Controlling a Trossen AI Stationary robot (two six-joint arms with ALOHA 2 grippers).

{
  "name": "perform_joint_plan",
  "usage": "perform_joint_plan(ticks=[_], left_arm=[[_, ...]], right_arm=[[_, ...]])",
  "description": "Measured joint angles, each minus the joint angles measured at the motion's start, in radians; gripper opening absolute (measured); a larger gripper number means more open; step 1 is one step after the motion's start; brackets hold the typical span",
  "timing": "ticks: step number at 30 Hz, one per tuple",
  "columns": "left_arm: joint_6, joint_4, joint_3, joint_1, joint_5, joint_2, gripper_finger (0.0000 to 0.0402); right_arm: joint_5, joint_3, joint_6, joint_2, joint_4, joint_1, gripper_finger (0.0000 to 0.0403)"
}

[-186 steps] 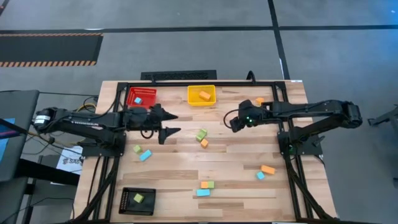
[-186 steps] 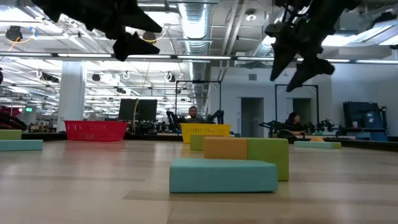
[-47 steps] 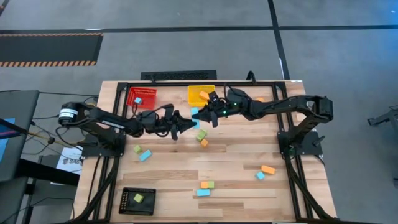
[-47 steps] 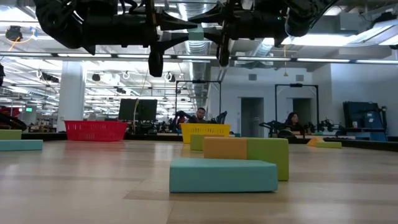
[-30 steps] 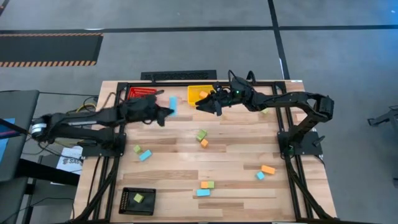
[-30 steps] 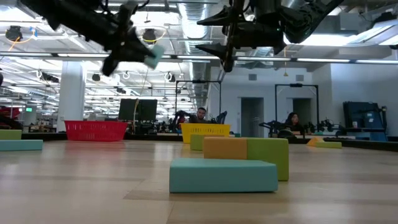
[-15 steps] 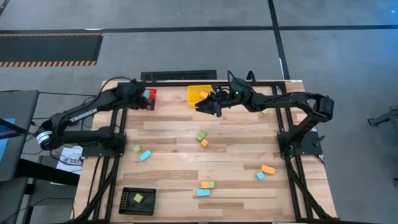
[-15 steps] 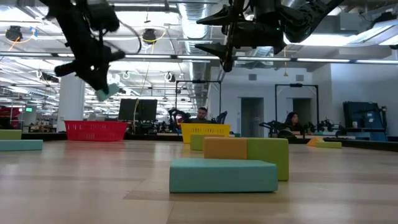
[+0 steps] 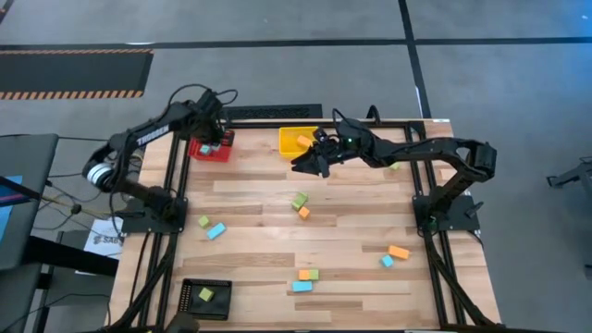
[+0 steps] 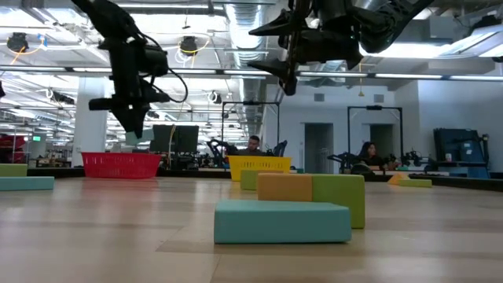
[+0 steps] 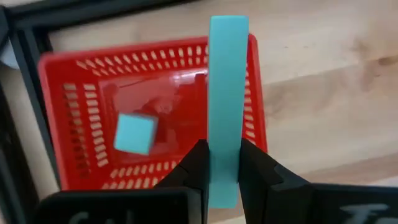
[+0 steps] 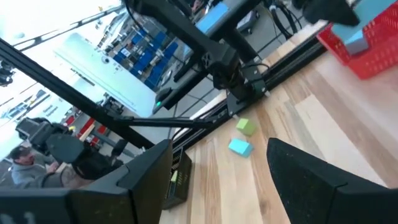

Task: Sort & place blocks by color
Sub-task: Put the wooden blue block into the red bin

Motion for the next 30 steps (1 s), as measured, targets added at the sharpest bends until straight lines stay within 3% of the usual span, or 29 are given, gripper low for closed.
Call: perform_joint_plan(ticks=[7,20,30], left_arm=[[0.045,-0.099,0.108,0.002,0.014,0.124,0.0031],[0.060,-0.076,0.112,-0.006,0.019,0.202,0.0044],[0.088,-0.084,0.112,-0.006,0.025,0.202,0.0115]], right_arm=[[-0.008,0.000,-0.034,0.000,-0.050,0.009,0.0282],[-0.008,0.000,-0.046,0.000,-0.055,0.009,0.0282],[-0.008,0.000,-0.051,0.000,-0.055,0.007,0.0282]])
